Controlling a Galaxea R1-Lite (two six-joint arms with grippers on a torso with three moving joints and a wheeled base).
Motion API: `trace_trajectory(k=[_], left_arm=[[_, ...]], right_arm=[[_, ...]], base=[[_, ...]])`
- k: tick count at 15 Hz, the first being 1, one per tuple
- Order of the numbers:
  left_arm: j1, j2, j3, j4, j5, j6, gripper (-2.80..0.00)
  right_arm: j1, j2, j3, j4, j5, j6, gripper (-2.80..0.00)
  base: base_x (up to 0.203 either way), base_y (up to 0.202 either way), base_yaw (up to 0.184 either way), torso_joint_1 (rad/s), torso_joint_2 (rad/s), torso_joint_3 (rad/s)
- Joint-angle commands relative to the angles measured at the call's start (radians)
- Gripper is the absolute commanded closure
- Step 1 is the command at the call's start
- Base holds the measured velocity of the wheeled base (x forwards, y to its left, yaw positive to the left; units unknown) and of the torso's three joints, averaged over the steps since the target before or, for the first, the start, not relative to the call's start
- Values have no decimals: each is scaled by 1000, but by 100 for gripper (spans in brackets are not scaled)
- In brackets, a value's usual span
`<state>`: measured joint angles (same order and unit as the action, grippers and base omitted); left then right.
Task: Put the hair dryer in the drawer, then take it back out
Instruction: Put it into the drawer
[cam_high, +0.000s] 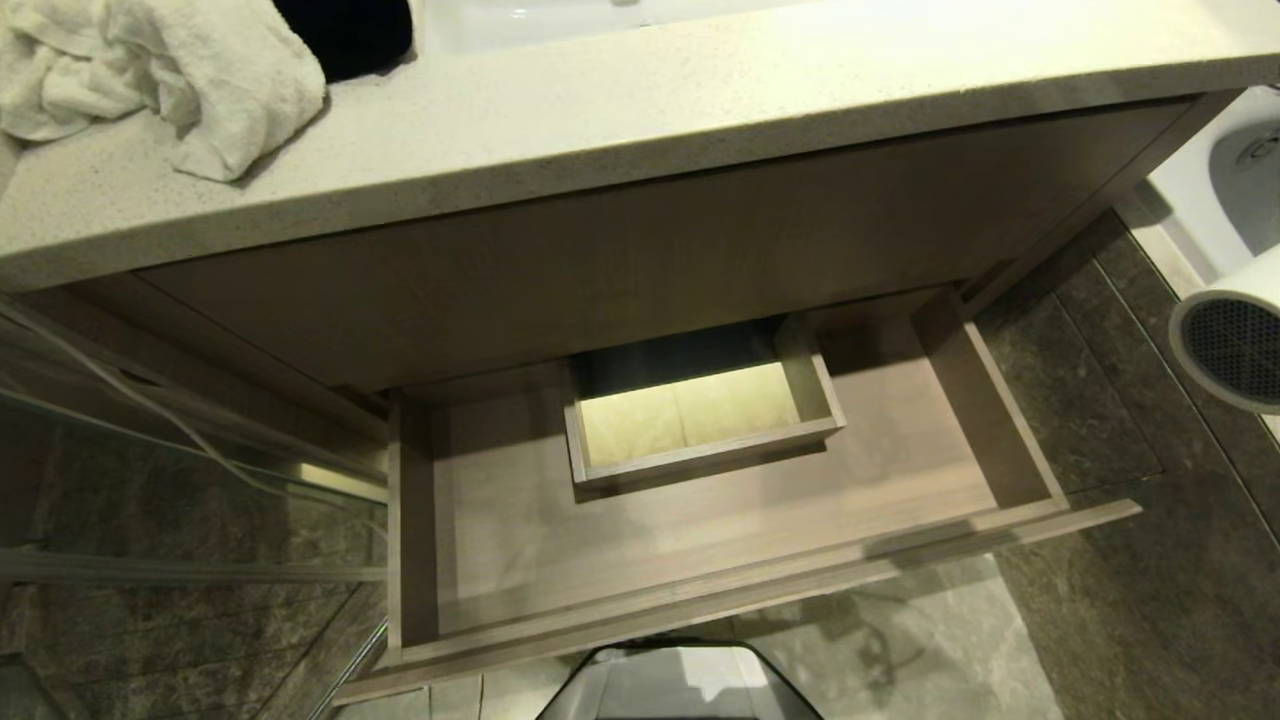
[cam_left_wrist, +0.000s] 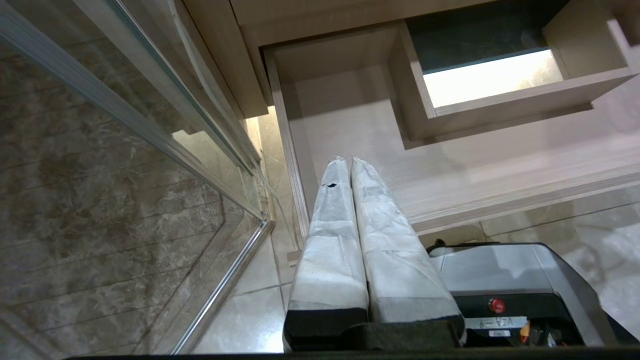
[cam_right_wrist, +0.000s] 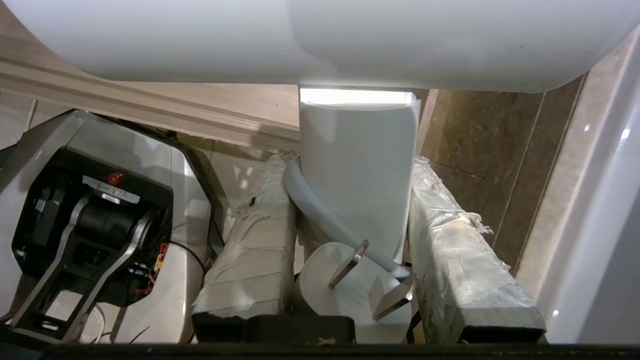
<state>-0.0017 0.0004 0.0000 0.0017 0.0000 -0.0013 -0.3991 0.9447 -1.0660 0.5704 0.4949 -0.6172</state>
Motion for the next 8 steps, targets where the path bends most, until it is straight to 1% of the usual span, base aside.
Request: trace_trajectory(k=[1, 6, 8], left_arm=[[0, 0, 2, 0, 0, 0, 0], [0, 0, 0, 0, 0, 0, 0], [0, 0, 0, 0, 0, 0, 0]], right_arm=[[0, -14, 19, -1, 2, -4, 0], [0, -20, 38, -15, 2, -4, 0], [0, -24, 50, -20, -18, -2, 0]], base=[[0, 0, 0, -291, 535, 251], [0, 0, 0, -297, 547, 246], [0, 0, 0, -291, 527, 226]])
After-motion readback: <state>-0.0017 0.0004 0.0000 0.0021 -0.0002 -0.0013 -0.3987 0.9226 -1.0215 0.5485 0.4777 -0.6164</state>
